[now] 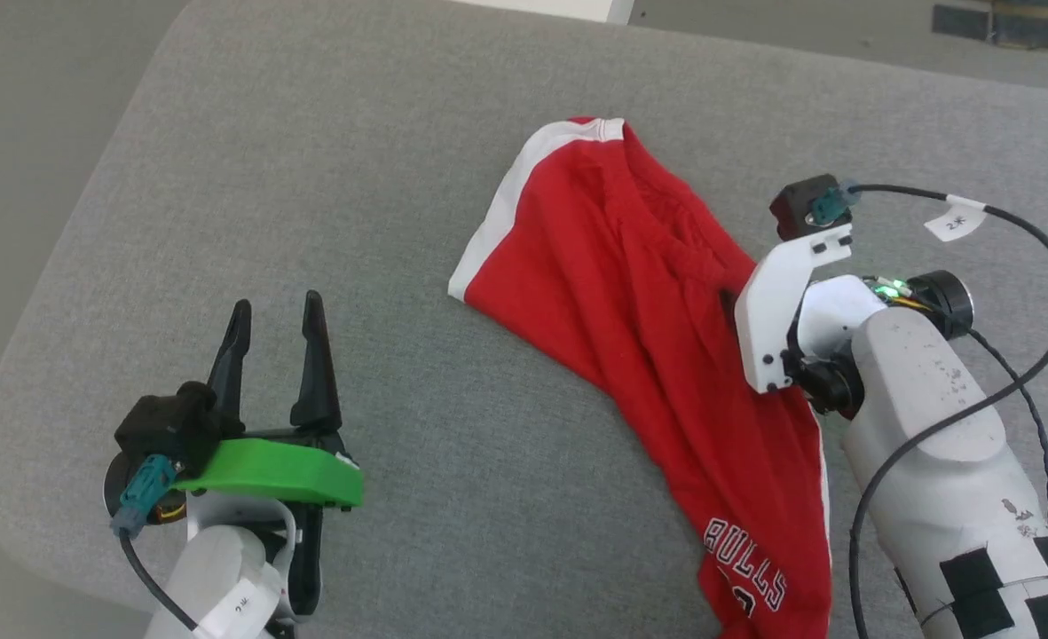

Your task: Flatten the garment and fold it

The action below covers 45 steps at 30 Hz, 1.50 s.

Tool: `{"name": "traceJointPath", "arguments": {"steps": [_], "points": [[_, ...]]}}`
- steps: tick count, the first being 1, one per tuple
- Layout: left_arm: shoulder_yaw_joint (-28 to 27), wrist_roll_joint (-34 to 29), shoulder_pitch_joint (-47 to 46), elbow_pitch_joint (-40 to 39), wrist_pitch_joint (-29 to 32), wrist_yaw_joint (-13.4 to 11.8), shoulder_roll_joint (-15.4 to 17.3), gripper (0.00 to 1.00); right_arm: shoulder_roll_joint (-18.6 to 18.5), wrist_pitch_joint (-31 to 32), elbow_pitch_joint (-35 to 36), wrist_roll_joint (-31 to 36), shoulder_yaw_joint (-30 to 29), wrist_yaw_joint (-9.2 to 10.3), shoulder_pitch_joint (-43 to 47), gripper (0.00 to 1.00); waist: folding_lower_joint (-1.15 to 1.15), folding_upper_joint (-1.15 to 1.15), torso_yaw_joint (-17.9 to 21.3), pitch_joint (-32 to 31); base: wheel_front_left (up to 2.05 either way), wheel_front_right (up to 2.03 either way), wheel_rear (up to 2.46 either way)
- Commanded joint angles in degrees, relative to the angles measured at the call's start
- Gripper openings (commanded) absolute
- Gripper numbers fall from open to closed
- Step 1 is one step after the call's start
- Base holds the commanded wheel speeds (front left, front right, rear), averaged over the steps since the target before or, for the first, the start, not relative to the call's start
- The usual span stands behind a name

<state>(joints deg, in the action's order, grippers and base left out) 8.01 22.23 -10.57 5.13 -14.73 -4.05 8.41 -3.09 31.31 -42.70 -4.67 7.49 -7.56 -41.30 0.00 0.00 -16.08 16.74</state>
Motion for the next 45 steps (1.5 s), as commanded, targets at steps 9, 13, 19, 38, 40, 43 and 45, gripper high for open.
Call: {"name": "traceJointPath", "arguments": {"steps": [9, 13, 19, 38, 40, 43, 45], "points": [[-2.0, -1.9, 0.9, 1.3, -0.3, 1.5, -0.5, 1.0, -1.4, -10.7, 6.0, -6.5, -7.0, 0.08, 4.7, 0.0, 0.0, 0.0, 6.2, -5.9, 0.0, 0.0, 0.0], [-2.5, -2.1, 3.0, 1.1, -0.3, 1.3, -0.2, 1.0, -2.3, -12.4, 13.8, -8.5, -13.7, 0.08, 12.6, 0.0, 0.0, 0.0, 10.1, -9.3, 0.0, 0.0, 0.0], [-2.6, -1.9, 5.4, 0.1, 0.5, 0.6, 0.1, 1.0, -0.5, -9.1, 28.5, -7.7, -25.1, 0.08, 30.1, 0.0, 0.0, 0.0, 14.6, -12.4, 0.0, 0.0, 0.0], [-1.0, 2.0, -1.8, 1.3, 13.7, 1.1, 1.3, 1.0, 0.2, -14.9, 40.0, -13.0, -30.6, 0.08, 35.7, 1.0, 0.0, 0.0, 20.8, -9.7, 0.0, 0.0, 0.0], [-0.3, 2.3, -6.8, 3.8, 17.6, 1.4, 1.7, 1.0, 0.2, -14.7, 40.5, -12.7, -30.8, 0.08, 34.4, 1.0, 0.0, 0.0, 21.9, -8.3, 0.0, 0.0, 0.0], [2.6, 1.1, -15.1, 9.6, 25.1, 2.1, 2.5, 1.0, 0.2, -14.7, 41.0, -13.0, -30.6, 0.08, 32.6, 1.0, 0.0, 0.0, 23.4, -5.7, 0.0, 0.0, 0.0], [4.8, 0.0, -20.1, 14.1, 30.1, 2.8, 2.9, 1.0, 0.2, -14.8, 41.0, -13.4, -29.8, 0.08, 31.9, 1.0, 0.0, 0.0, 24.5, -3.8, 0.0, 0.0, 0.0]]}}
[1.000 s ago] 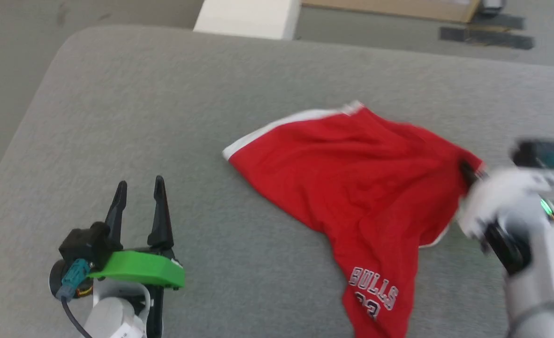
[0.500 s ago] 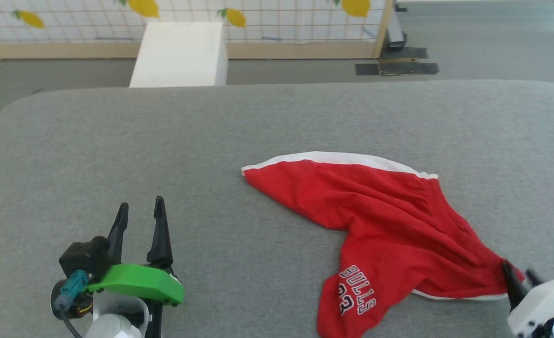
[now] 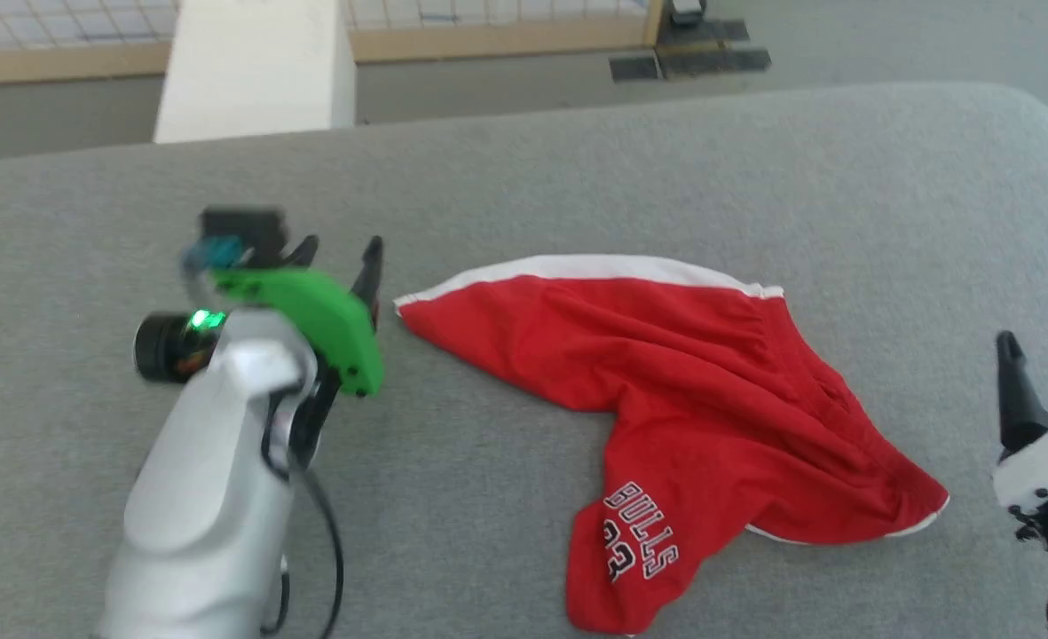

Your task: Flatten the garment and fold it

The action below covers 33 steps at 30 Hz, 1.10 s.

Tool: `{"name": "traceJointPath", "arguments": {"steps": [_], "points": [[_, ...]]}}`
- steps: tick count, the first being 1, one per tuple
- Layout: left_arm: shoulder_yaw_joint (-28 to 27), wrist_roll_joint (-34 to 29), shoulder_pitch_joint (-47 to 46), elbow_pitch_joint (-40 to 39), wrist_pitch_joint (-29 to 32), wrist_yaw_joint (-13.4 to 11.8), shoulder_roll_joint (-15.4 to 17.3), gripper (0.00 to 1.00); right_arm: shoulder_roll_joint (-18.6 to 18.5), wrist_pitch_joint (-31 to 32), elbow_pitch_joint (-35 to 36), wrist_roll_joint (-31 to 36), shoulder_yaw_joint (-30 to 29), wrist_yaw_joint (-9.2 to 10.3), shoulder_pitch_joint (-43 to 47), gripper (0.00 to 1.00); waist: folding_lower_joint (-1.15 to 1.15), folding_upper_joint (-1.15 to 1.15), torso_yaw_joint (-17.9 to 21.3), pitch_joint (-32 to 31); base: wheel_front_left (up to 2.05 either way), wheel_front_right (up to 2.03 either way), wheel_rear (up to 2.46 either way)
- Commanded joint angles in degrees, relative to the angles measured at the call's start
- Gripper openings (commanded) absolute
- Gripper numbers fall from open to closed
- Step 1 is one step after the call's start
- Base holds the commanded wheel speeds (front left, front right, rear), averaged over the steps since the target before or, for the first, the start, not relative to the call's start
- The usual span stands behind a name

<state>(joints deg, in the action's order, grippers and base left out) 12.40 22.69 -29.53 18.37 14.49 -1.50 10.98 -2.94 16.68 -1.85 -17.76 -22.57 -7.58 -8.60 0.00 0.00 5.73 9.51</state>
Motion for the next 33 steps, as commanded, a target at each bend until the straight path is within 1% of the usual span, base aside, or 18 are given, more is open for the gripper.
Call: {"name": "traceJointPath", "arguments": {"steps": [1, 4, 8, 12, 13, 14, 15, 18, 21, 24, 26, 29, 33], "points": [[1.2, -0.7, -3.0, 3.0, 3.7, 0.4, 0.5, 1.0, 0.1, -0.3, 0.0, -0.6, 0.6, 0.09, -1.0, 1.0, 0.0, 0.0, 3.2, 4.1, 0.0, 0.0, 0.0], [4.2, -2.3, -8.9, 9.9, 13.2, 0.6, 1.0, 1.0, 0.1, -0.7, -0.7, -1.5, 1.3, 0.09, -1.1, 1.0, 0.0, 0.0, 4.1, 6.3, 0.0, 0.0, 0.0], [6.1, -3.3, -13.5, 15.6, 19.6, 0.8, 1.2, 1.0, 0.1, -1.7, -2.2, -2.7, 2.6, 0.09, -0.6, 1.0, 0.0, 0.0, 5.5, 8.2, 0.0, 0.0, 0.0], [7.1, -3.6, -14.8, 19.9, 24.3, 0.4, 1.6, 1.0, 0.1, -3.1, -3.5, -3.1, 3.2, 0.09, -0.5, 1.0, 0.0, 0.0, 6.1, 8.9, 0.0, 0.0, 0.0], [7.2, -3.3, -14.7, 20.7, 25.5, 0.6, 1.5, 0.63, 0.1, -3.4, -3.7, -3.0, 3.2, 0.09, -0.5, 1.0, 0.0, 0.0, 6.1, 8.9, 0.0, 0.0, 0.0], [7.5, -3.0, -14.5, 21.1, 26.3, 1.0, 1.4, 0.21, 0.1, -3.6, -3.9, -2.9, 3.2, 0.09, -0.5, 1.0, 0.0, 0.0, 6.1, 8.9, 0.0, 0.0, 0.0], [7.4, -2.4, -14.3, 21.4, 26.6, 1.4, 1.1, 0.0, 0.1, -3.8, -4.0, -2.9, 3.0, 0.09, -0.5, 1.0, 0.0, 0.0, 5.9, 8.9, 0.0, 0.0, 0.0], [7.4, -1.5, -13.5, 21.4, 25.3, 2.2, 0.5, 0.0, 0.1, -4.1, -4.2, -2.5, 3.0, 0.09, -0.8, 1.0, 0.0, 0.0, 5.2, 8.7, 0.0, 0.0, 0.0], [6.8, -0.2, -12.2, 20.6, 21.9, 3.2, -0.4, 0.0, 0.1, -3.9, -4.1, -1.9, 3.5, 0.09, -1.1, 1.0, 0.0, 0.0, 4.3, 8.2, 0.0, 0.0, 0.0], [5.4, 1.1, -10.6, 18.7, 16.2, 3.5, -0.8, 0.0, 0.1, -3.3, -3.0, -1.1, 4.2, 0.09, -1.9, 1.0, 0.0, 0.0, 3.8, 7.6, 0.0, 0.0, 0.0], [3.5, 2.5, -8.6, 16.0, 11.0, 3.3, -1.3, 0.0, 0.1, -2.4, -1.5, 0.1, 5.2, 0.09, -3.1, 1.0, 0.0, 0.0, 3.7, 7.2, 0.0, 0.0, 0.0], [1.3, 4.3, -4.3, 11.1, 4.6, 3.2, -1.8, 0.0, 0.1, 1.1, 0.6, 2.1, 8.5, 0.09, -5.9, 1.0, 0.0, 0.0, 3.6, 6.7, 0.0, 0.0, 0.0], [0.0, 5.5, 1.8, 4.7, 0.4, 2.2, -2.6, 0.0, 0.1, 8.5, 0.0, 5.2, 14.1, 0.09, -11.0, 1.0, 0.0, 0.0, 2.8, 7.0, 0.0, 0.0, 0.0]]}}
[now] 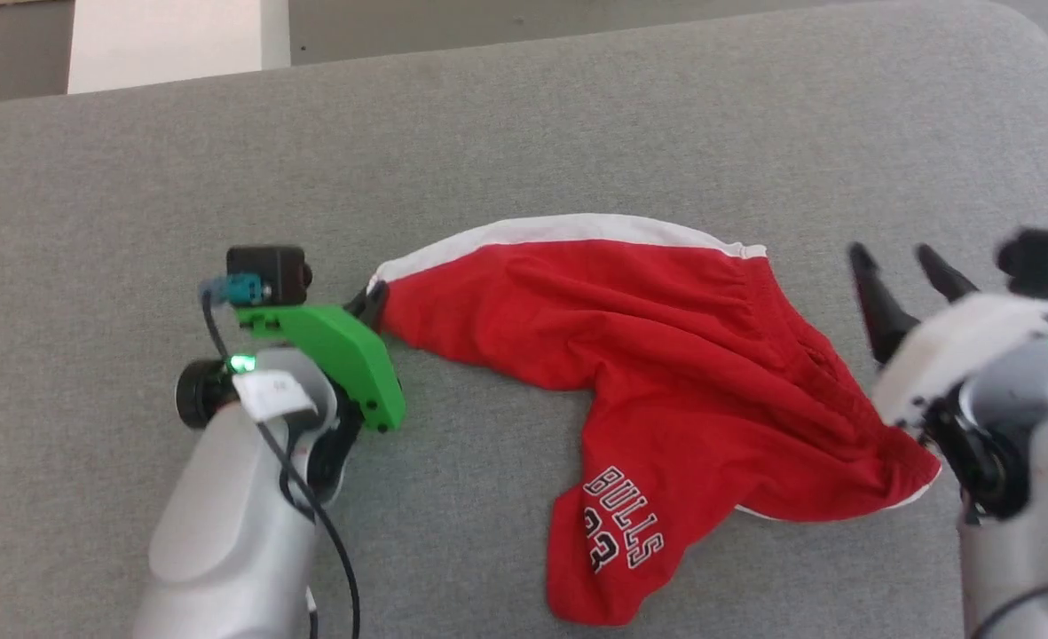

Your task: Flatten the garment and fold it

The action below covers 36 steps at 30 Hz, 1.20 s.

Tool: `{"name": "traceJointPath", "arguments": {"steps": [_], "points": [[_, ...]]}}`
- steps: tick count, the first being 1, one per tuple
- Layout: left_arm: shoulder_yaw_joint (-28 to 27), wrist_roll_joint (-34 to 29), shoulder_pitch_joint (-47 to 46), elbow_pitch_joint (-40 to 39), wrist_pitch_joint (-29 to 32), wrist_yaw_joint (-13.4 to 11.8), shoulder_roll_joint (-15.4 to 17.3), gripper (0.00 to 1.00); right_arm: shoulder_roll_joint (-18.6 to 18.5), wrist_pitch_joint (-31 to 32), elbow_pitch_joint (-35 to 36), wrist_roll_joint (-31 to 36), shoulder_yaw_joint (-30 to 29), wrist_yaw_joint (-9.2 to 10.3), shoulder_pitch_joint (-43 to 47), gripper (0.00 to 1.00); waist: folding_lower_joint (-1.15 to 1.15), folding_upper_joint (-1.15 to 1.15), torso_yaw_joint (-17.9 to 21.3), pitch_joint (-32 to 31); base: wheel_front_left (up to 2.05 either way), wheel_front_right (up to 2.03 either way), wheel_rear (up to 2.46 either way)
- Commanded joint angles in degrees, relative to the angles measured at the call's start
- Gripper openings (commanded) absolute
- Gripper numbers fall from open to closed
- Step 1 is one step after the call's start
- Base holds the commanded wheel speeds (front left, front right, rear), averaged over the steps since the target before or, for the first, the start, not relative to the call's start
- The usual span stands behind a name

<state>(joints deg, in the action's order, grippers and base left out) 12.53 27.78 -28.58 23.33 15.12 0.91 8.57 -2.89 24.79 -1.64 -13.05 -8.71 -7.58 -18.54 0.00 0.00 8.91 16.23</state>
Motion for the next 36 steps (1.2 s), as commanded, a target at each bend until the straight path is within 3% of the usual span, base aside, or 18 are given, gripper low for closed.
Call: {"name": "traceJointPath", "arguments": {"steps": [1, 8, 19, 20, 21, 22, 23, 30, 36], "points": [[-0.1, 0.4, 1.9, -1.6, -0.7, -0.5, -0.3, 0.0, 0.0, 2.1, -1.1, 1.3, 0.9, 0.09, -2.1, 1.0, 0.0, 0.0, -0.8, 0.6, 0.0, 0.0, 0.0], [0.8, 0.3, 5.0, -8.8, -1.0, -1.6, -1.0, 0.0, -0.5, 9.8, -11.3, 8.0, 5.7, 0.09, -11.2, 1.0, 0.0, 0.0, -3.5, 3.3, 0.0, 0.0, 0.0], [2.0, 0.1, 4.8, -11.4, 0.2, -1.9, -0.6, 0.0, -2.2, 9.2, -25.2, 11.9, 7.9, 0.09, -18.0, 1.0, 0.0, 0.0, -5.0, 5.1, 0.0, 0.0, 0.0], [2.1, 0.1, 4.8, -11.5, 0.2, -1.9, -0.6, 0.0, -2.3, 9.1, -25.8, 11.8, 8.2, 0.09, -18.3, 0.84, 0.0, 0.0, -5.0, 5.1, 0.0, 0.0, 0.0], [2.2, 0.1, 4.7, -11.5, 0.2, -1.8, -0.6, 0.0, -2.4, 8.9, -26.4, 11.7, 8.4, 0.09, -18.8, 0.41, 0.0, 0.0, -5.0, 5.2, 0.0, 0.0, 0.0], [2.2, 0.1, 4.7, -11.5, 0.2, -1.8, -0.6, 0.0, -2.5, 8.8, -26.8, 11.5, 8.7, 0.09, -19.1, 0.27, 0.0, 0.0, -5.0, 5.2, 0.0, 0.0, 0.0], [2.3, 0.1, 4.6, -11.5, 0.2, -1.8, -0.5, 0.0, -2.7, 8.7, -27.3, 11.3, 9.1, 0.09, -19.5, 0.0, 0.0, 0.0, -5.0, 5.3, 0.0, 0.0, 0.0], [2.0, 0.4, 3.6, -11.1, -0.5, -1.6, 0.0, 0.0, -3.9, 8.6, -27.5, 7.9, 12.0, 0.09, -21.5, 0.0, 0.0, 0.0, -5.1, 4.4, 0.0, 0.0, 0.0], [-0.6, 2.2, -2.1, -11.4, 0.7, -0.7, 2.1, 0.0, -4.2, 11.3, -23.3, -1.7, 12.7, 0.09, -25.1, 0.0, 0.0, 0.0, -6.1, 3.1, 0.0, 0.0, 0.0]]}}
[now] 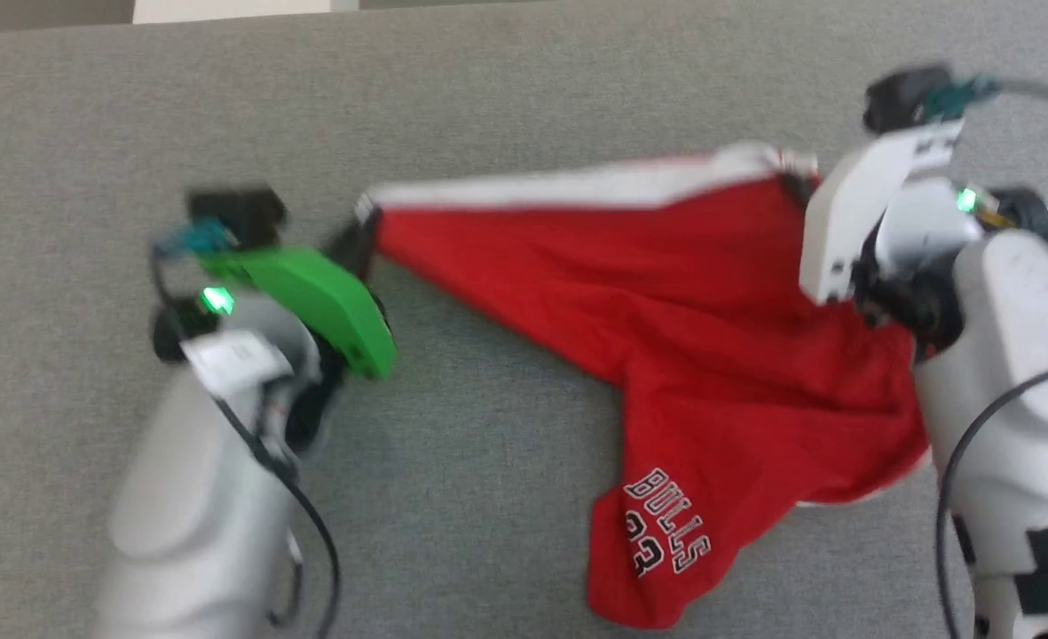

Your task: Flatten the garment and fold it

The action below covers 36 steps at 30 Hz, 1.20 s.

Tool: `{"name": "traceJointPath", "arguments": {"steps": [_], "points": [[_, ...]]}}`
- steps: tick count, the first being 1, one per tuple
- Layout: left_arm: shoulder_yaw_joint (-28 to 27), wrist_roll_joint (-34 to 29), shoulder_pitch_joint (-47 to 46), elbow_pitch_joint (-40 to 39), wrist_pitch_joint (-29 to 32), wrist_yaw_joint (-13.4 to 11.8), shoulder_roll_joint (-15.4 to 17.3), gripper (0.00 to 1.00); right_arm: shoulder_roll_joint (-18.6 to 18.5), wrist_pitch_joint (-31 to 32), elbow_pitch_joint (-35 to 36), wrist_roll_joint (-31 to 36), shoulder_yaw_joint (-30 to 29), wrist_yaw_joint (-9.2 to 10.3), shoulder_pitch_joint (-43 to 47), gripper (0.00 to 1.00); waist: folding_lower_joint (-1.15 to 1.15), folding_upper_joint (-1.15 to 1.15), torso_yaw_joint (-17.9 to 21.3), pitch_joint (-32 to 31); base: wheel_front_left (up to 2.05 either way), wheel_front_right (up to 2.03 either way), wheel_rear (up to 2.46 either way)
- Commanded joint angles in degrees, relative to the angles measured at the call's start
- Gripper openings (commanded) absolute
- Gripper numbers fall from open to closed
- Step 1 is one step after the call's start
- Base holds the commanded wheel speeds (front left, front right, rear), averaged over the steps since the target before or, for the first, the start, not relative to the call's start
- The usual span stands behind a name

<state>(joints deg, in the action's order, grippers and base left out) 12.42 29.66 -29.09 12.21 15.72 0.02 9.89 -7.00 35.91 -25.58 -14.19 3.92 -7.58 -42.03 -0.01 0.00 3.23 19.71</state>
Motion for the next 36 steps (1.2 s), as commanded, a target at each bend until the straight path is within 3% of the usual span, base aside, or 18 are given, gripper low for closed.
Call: {"name": "traceJointPath", "arguments": {"steps": [1, 6, 10, 17, 22, 29, 33, 36], "points": [[-1.1, 0.5, -3.6, 0.0, 0.8, 0.5, 1.8, 0.0, -0.1, 1.2, 1.7, -2.7, -0.1, 0.09, -2.9, 0.0, 0.01, 0.0, -0.7, -0.4, 0.0, 0.0, 0.0], [-3.4, 0.4, -15.2, 1.5, 3.9, 1.4, 6.2, 0.0, 0.1, 5.5, 5.8, -10.0, -1.7, 0.09, -11.2, 0.0, 0.01, 0.0, -2.0, 0.2, 0.0, 0.0, 0.0], [-4.5, -1.7, -26.0, 4.1, 4.9, 1.4, 9.8, 0.0, 0.8, 6.0, 5.9, -10.6, -3.0, 0.09, -20.1, 0.0, 0.01, 0.0, -2.5, 1.4, 0.0, 0.0, 0.0], [-4.5, -6.0, -41.2, 8.6, 2.0, 0.4, 12.7, 0.0, 2.9, -2.7, 1.0, -6.6, -5.7, 0.09, -33.9, 0.0, 0.01, 0.0, -3.2, 2.9, 0.0, 0.0, 0.0], [-5.5, -6.9, -46.8, 10.6, -2.8, -0.3, 12.9, 0.0, 3.5, -11.3, -2.4, -5.4, -5.8, 0.09, -39.3, 0.0, 0.01, 0.0, -3.7, 3.5, 0.0, 0.0, 0.0], [-4.9, -5.3, -41.7, 12.4, -8.2, 2.5, 11.6, 0.0, 3.8, -15.0, -4.9, -10.9, -1.8, 0.09, -34.5, 0.0, 0.01, 0.0, -4.9, 3.2, 0.0, 0.0, 0.0], [-4.3, -4.1, -32.7, 11.9, -11.8, 3.4, 10.3, 0.0, 2.4, -16.5, -2.6, -15.8, 1.6, 0.09, -26.2, 0.0, 0.01, 0.0, -5.7, 1.7, 0.0, 0.0, 0.0], [-5.4, -2.5, -24.7, 9.7, -14.7, 2.6, 9.1, 0.0, 0.3, -17.4, 1.2, -20.4, 4.0, 0.09, -18.2, 0.0, 0.01, 0.0, -6.1, -0.1, 0.0, 0.0, 0.0]]}}
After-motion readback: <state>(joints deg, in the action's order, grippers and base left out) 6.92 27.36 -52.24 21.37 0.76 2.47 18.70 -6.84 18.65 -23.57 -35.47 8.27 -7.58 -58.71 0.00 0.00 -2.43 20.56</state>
